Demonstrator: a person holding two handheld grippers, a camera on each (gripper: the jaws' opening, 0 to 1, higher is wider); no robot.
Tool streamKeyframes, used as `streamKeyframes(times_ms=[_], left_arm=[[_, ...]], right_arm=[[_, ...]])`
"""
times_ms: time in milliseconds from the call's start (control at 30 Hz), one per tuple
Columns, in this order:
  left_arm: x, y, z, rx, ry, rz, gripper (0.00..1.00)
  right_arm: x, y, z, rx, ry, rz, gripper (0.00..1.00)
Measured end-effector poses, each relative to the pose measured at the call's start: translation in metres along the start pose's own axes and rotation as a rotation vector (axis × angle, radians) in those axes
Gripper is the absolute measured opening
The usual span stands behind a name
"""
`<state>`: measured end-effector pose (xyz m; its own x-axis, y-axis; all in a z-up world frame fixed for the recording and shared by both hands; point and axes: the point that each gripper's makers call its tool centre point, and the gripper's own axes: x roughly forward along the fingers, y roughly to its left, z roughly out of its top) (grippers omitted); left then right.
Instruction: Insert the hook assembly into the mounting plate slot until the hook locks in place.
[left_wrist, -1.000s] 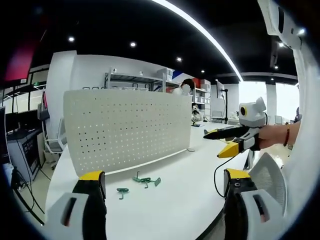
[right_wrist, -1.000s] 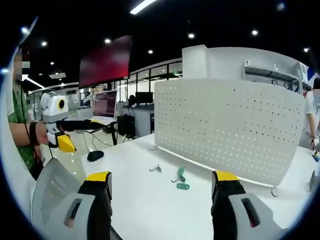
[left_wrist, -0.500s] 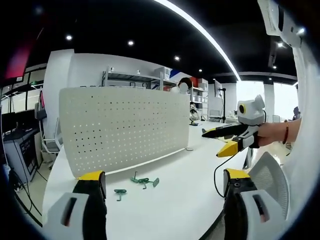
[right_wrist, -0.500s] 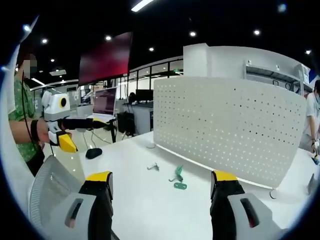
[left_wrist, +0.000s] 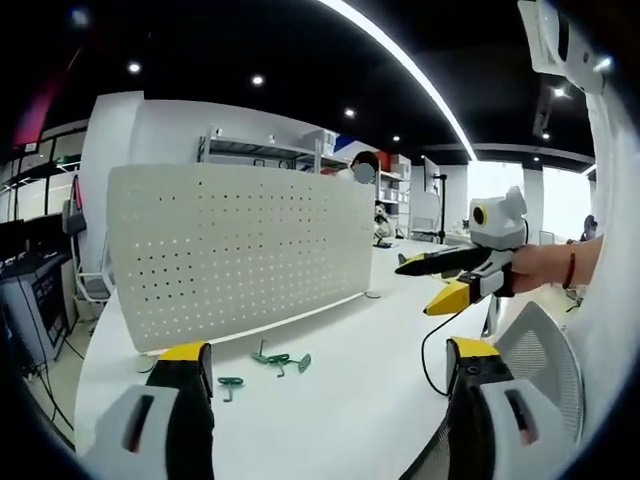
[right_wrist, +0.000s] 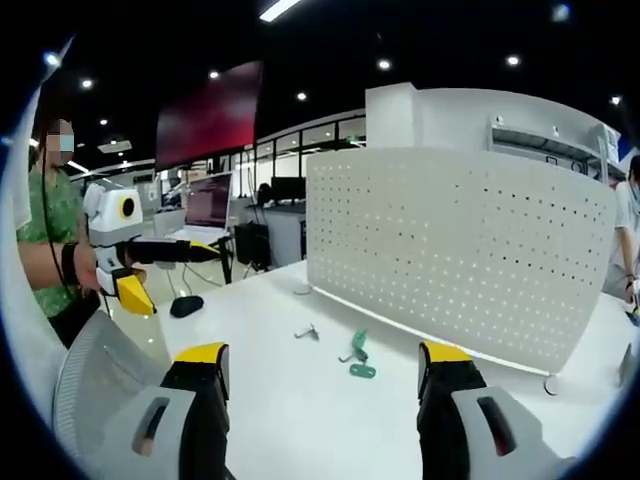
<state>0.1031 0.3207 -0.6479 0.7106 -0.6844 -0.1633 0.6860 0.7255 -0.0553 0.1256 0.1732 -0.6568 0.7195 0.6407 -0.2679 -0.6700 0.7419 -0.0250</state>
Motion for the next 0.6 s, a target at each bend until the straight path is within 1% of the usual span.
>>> streamKeyframes(times_ms=[300,600], left_arm=[[-0.001,0.004,-0.002,-0.004,0.0,0.001,0.99],[-0.004,0.006,-0.002,-0.004,-0.001,0.011,0.99]], right_arm=[[0.009,0.003,-0.005,-0.013,0.029,0.023,0.77],[0.017,0.007,-0.01,-0.003,0.048,0.039,0.76]])
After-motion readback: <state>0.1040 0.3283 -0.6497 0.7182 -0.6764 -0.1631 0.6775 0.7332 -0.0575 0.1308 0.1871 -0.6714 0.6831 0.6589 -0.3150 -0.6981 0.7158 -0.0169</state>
